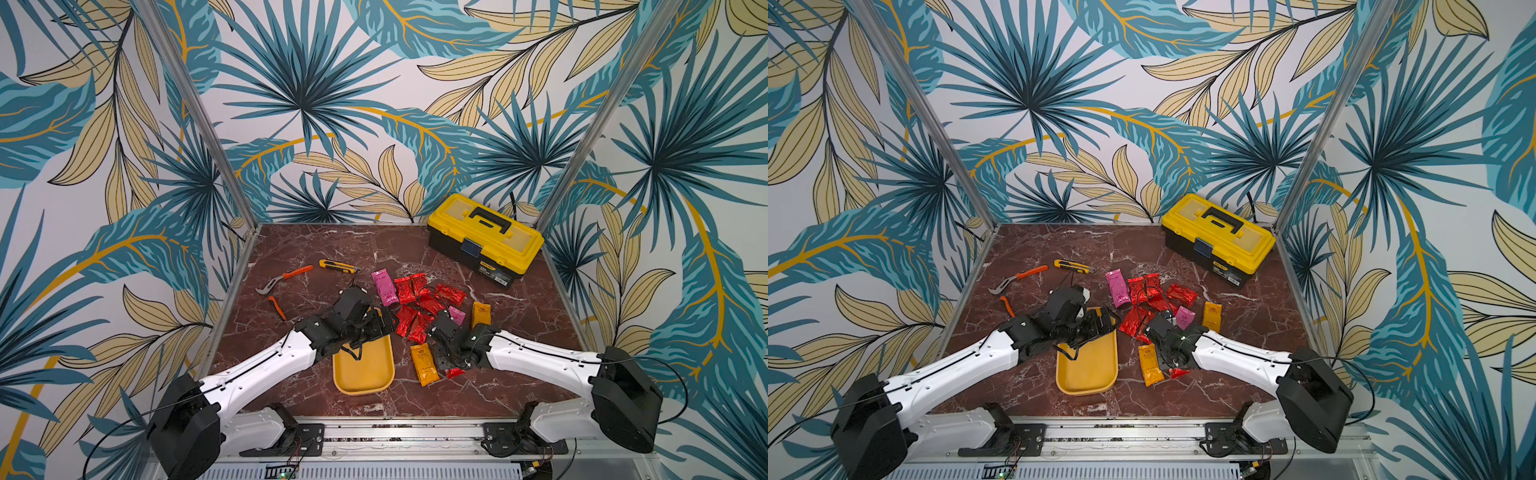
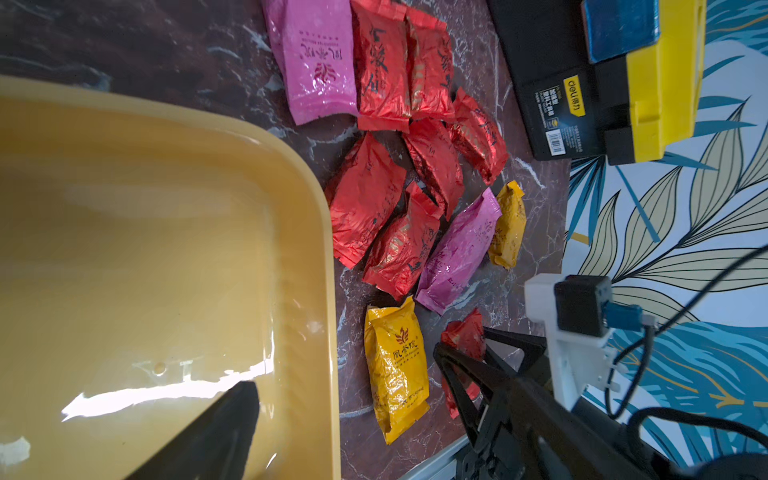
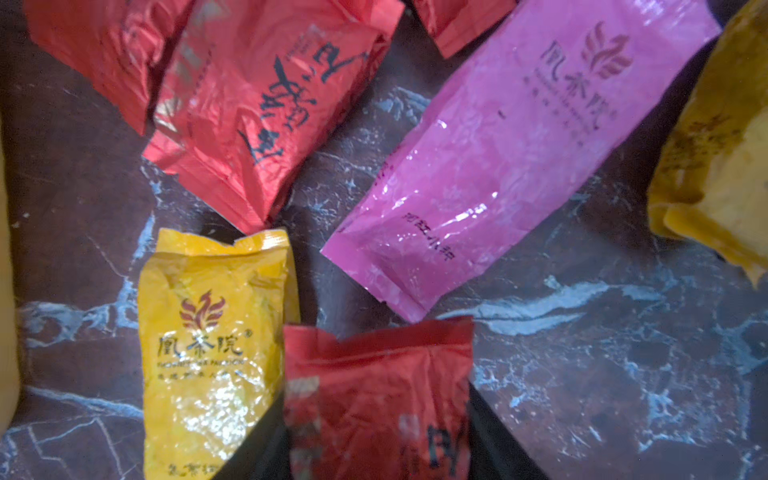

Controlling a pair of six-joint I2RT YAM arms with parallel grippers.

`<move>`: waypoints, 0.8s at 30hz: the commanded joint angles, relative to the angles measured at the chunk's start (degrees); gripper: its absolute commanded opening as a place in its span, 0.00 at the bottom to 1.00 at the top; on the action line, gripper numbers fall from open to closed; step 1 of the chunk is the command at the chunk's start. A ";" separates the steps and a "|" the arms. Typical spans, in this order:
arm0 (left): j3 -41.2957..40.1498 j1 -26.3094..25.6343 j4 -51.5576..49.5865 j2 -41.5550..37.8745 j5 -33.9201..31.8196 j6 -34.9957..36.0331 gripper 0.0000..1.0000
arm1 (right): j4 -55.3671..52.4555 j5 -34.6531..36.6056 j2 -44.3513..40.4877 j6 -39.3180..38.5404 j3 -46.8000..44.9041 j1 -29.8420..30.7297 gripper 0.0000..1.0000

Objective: Take the tea bags out of the storage box
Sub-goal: Place the tea bag at the center of the board.

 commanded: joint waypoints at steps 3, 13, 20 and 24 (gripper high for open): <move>2.42 0.05 -3.60 -4.73 -4.19 0.80 1.00 | 2.78 -0.51 0.98 2.43 -2.22 -0.15 0.59; 3.82 3.95 -9.44 -13.27 -7.61 2.98 1.00 | 3.46 0.44 0.19 3.35 -3.72 -0.11 0.63; 8.17 8.25 -14.65 -14.95 -7.07 7.40 1.00 | 2.24 1.59 -2.17 3.36 -2.51 -0.11 0.73; 15.14 9.55 -19.87 -13.08 -12.02 13.64 1.00 | 0.37 4.88 -6.79 1.65 0.18 -0.11 0.80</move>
